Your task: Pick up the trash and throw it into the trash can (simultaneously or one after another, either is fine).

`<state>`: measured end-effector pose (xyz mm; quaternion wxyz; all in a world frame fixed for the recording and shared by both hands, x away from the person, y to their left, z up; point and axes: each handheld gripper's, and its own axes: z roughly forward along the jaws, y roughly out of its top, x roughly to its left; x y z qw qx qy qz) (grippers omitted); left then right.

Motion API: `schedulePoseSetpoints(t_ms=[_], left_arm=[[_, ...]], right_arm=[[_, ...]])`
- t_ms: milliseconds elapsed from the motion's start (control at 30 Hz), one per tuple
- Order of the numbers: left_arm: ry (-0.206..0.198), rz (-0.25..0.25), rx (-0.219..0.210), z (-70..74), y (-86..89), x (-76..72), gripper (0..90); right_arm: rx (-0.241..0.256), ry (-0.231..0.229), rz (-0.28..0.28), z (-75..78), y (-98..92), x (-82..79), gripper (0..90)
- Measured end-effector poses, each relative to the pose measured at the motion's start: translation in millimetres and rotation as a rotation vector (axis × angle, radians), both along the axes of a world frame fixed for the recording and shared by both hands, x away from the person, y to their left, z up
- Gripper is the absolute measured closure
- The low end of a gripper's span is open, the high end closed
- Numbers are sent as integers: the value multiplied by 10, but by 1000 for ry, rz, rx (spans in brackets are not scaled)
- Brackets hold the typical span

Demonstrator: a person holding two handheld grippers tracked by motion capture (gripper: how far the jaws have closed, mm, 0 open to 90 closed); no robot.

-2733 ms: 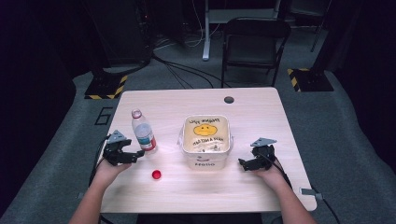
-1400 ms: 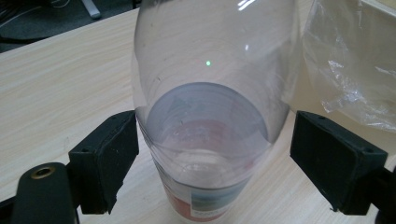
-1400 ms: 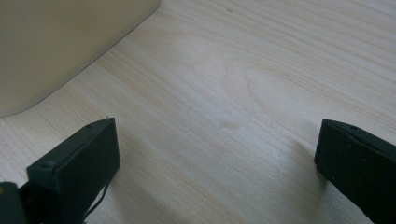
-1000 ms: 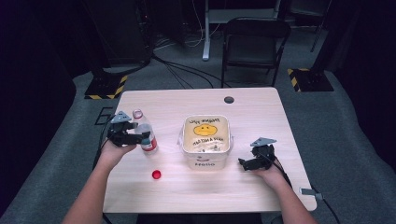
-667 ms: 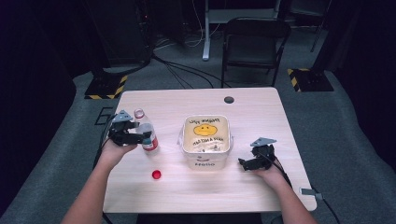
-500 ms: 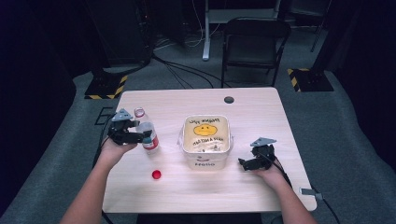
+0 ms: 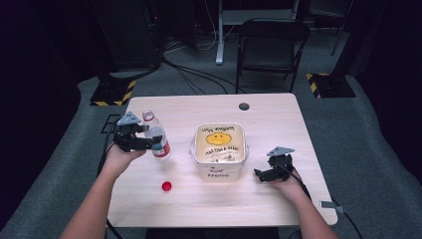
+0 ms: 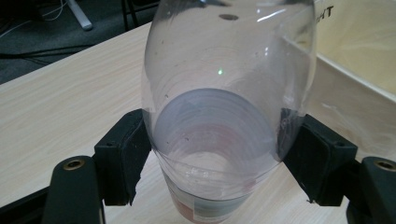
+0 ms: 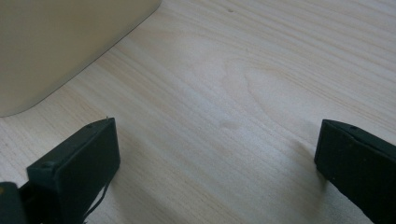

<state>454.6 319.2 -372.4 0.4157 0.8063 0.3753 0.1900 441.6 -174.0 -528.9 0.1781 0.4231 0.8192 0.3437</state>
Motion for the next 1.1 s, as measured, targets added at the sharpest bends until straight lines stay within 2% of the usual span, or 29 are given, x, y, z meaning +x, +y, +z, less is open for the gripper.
schedulePoseSetpoints(t_ms=[433, 633, 667, 900, 1100], left_arm=[[-20, -27, -32, 329, -110, -63, 268], [-23, -46, -42, 538, -212, -98, 269], [-23, -46, -42, 538, -212, -98, 268], [-34, -79, -30, 777, -358, -117, 269], [-46, -95, -22, 898, -460, -126, 269]], right_arm=[[0, 6, -1, 3, 1, -4, 0], [0, 5, 1, 3, 1, -4, 0], [2, 7, 0, 3, 2, -5, 0], [3, 7, 2, 3, 3, -5, 0], [2, 7, 5, 3, 5, -6, 0]])
